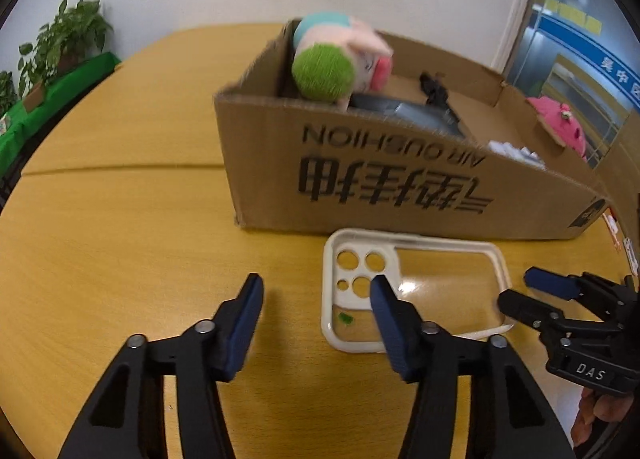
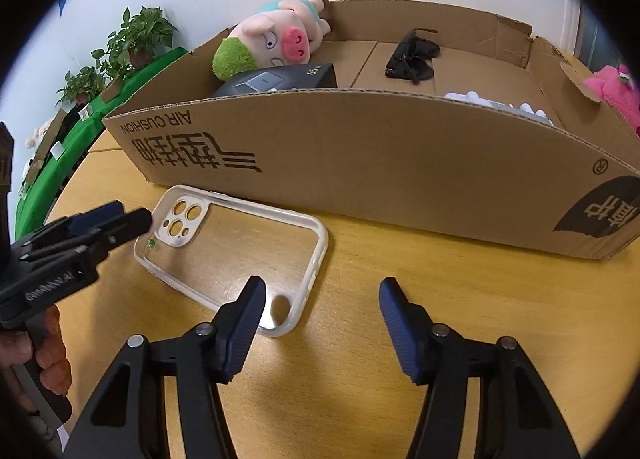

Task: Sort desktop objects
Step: 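Move the right gripper back toward the clear phone case on the table, then close the right gripper on the phone case rim and lift it, then carry the phone case with the right gripper over the cardboard box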

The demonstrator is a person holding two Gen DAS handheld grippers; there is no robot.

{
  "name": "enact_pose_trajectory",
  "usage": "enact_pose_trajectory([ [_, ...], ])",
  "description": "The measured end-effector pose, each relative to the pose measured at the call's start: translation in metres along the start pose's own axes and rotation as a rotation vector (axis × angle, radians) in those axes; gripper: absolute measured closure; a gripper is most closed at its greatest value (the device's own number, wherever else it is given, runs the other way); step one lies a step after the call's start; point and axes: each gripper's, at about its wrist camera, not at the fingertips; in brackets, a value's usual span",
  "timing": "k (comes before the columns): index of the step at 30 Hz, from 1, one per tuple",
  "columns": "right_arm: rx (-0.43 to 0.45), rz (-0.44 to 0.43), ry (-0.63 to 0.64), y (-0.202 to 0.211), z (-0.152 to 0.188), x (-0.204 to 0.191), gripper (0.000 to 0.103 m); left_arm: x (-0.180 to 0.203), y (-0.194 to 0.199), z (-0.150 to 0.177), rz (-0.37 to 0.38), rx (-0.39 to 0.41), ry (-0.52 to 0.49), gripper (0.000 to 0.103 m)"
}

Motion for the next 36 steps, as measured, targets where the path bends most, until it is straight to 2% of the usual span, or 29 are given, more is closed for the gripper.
enact_pose_trajectory([
  [1,0.005,0.017,0.011,0.000,-0.001,0.000,0.052,-0.004,-0.005,0.002,0.004,-0.024,0.027,0.062],
  [2,0.009,0.031,0.019,0.000,0.000,-0.001,0.059,-0.003,-0.004,0.001,0.001,-0.007,0.024,0.069],
  [5,0.019,0.046,0.031,0.000,0.000,0.000,0.067,-0.004,-0.003,-0.001,0.042,-0.015,0.036,0.083],
  [7,0.019,0.041,0.035,0.000,-0.001,-0.002,0.075,-0.003,-0.003,-0.002,0.073,-0.017,0.045,0.090],
  [9,0.019,0.021,0.044,0.000,-0.001,-0.005,0.090,-0.001,-0.002,-0.003,0.080,-0.016,0.043,0.097],
  [10,0.017,0.011,0.047,-0.001,-0.001,-0.007,0.093,0.000,-0.002,-0.003,0.079,-0.016,0.039,0.098],
  [13,0.022,0.020,0.069,0.000,0.000,-0.009,0.094,0.004,0.000,-0.002,0.061,-0.016,0.028,0.099],
  [17,0.012,-0.012,0.059,0.001,0.001,-0.003,0.095,0.007,0.003,0.002,0.051,-0.031,0.028,0.099],
  [21,0.023,-0.022,0.040,0.008,0.007,0.003,0.096,0.020,0.015,0.002,0.058,-0.012,0.004,0.099],
  [27,0.154,-0.028,0.004,0.059,0.007,0.021,0.096,0.053,0.056,-0.017,0.069,0.089,-0.077,0.099],
  [31,0.233,-0.032,-0.038,0.088,-0.014,0.042,0.096,0.078,0.079,-0.042,0.092,0.166,-0.130,0.099],
  [36,0.324,0.000,-0.049,0.112,-0.047,0.069,0.096,0.104,0.084,-0.080,0.110,0.206,-0.192,0.099],
])
Point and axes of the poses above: each gripper's, at about its wrist camera, not at the fingertips, and y roughly against the way its jaws point, x to its right, z to its underside, and after that the axes turned 13 degrees about z, right-handed
